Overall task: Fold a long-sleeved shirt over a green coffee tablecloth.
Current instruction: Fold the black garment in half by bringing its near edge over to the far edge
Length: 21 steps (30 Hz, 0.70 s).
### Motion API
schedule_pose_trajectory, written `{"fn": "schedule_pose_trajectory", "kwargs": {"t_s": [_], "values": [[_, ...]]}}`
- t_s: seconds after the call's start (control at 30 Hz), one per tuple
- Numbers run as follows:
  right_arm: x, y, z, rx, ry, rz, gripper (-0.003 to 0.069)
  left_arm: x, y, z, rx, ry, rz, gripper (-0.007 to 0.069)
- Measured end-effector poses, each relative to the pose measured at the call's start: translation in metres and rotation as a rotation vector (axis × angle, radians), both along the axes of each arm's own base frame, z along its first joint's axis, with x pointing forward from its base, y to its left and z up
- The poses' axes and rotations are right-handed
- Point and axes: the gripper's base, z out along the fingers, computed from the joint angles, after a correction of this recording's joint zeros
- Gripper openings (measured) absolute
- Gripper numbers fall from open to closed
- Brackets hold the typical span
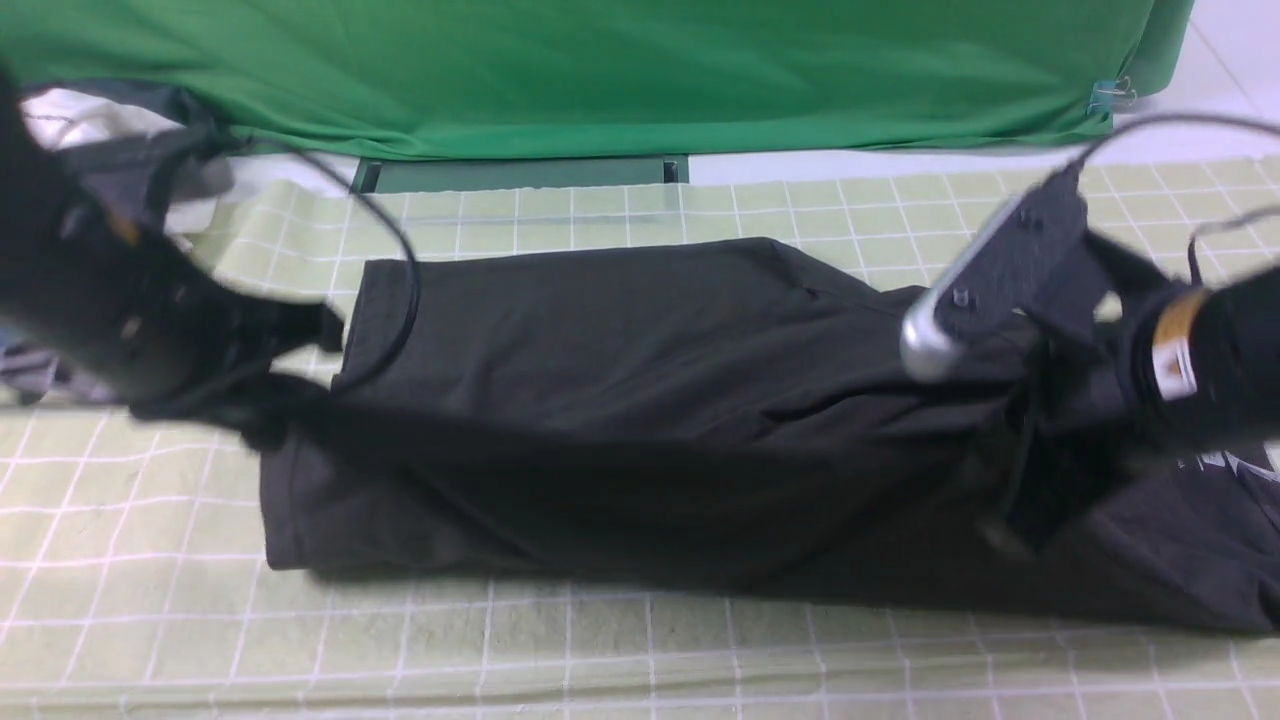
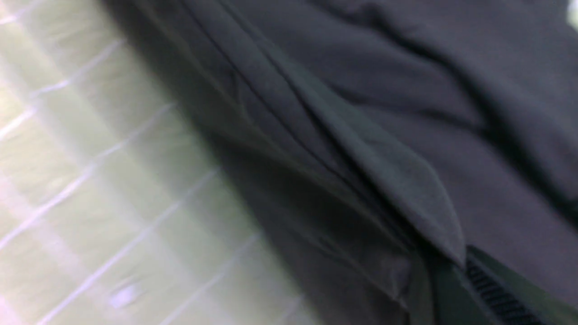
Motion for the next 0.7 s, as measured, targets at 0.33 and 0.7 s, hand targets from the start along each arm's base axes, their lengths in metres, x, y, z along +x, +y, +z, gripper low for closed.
{"fn": "schedule_pose_trajectory", "kwargs": {"t_s": [0.33,0.7], "values": [[0.114,0.000,-0.018,-0.034,-0.030,-0.088,0.0020,0.112,-0.002,-0.018,-0.006,-0.026,0.033,0.0016],[0.209,0.019,-0.050,-0.046,-0.071,-0.091,0.0019,0.195,0.018,-0.051,-0.010,-0.017,0.095,0.0016]]}}
